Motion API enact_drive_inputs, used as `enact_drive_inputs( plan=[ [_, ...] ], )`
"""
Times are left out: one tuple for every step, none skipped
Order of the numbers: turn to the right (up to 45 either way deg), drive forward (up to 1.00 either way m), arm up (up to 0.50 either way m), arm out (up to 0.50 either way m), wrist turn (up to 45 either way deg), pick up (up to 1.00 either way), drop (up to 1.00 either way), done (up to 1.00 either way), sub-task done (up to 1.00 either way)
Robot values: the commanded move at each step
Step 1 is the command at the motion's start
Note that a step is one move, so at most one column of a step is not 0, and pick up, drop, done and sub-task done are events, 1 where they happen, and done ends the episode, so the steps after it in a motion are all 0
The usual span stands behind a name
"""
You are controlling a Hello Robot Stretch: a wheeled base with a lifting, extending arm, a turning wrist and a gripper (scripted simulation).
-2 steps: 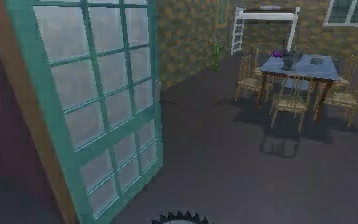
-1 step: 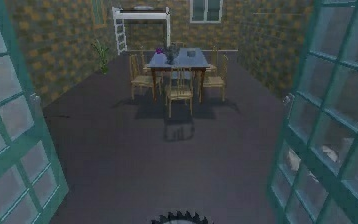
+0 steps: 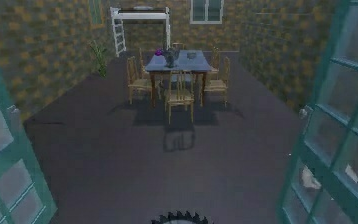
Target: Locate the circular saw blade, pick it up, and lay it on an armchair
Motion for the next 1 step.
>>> enact_drive_inputs(
  plan=[
    [3.0, 0.0, 0.0, 0.0, 0.0, 0.0, 0.0, 0.0, 0.0]
  ],
)
